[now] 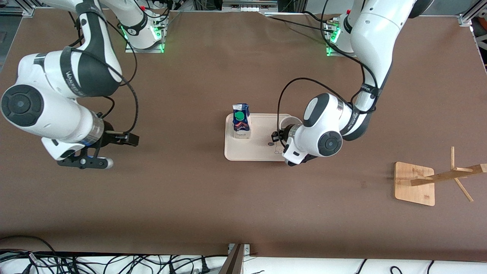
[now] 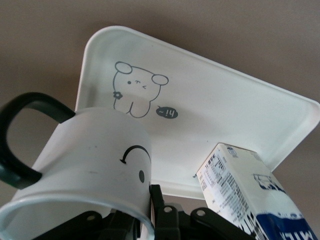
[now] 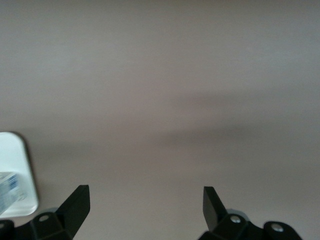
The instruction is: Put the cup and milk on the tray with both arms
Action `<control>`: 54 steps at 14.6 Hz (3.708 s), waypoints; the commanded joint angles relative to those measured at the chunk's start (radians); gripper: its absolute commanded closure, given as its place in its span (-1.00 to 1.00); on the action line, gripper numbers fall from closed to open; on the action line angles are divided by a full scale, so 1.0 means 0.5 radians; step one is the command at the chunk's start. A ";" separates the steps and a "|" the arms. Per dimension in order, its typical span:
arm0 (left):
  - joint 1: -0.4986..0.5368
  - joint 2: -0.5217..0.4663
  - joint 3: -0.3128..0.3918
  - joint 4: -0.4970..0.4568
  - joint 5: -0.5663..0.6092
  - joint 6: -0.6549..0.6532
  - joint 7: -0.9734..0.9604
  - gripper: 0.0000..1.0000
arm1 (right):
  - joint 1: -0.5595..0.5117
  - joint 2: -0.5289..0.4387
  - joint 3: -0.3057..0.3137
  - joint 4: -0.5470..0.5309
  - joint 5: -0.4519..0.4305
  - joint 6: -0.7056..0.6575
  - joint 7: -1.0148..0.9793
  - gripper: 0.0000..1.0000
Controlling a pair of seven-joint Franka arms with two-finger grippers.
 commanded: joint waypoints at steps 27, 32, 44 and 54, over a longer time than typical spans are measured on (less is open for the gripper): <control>-0.080 0.173 0.027 0.114 -0.189 0.012 -0.045 -1.00 | -0.662 -0.695 0.486 -0.384 -0.251 -0.038 -0.074 -1.00; -0.015 -0.001 0.048 0.117 -0.112 -0.062 -0.039 -1.00 | -0.680 -0.692 0.470 -0.421 -0.052 0.173 -0.071 -1.00; 0.414 -0.925 0.051 0.108 0.584 -0.628 0.376 -1.00 | -0.683 -0.695 0.476 -0.375 -0.263 -0.295 -0.099 -1.00; 0.721 -1.389 0.134 -0.196 0.670 -0.666 1.289 -1.00 | -0.689 -0.717 0.424 -0.357 -0.187 -0.314 -0.111 -1.00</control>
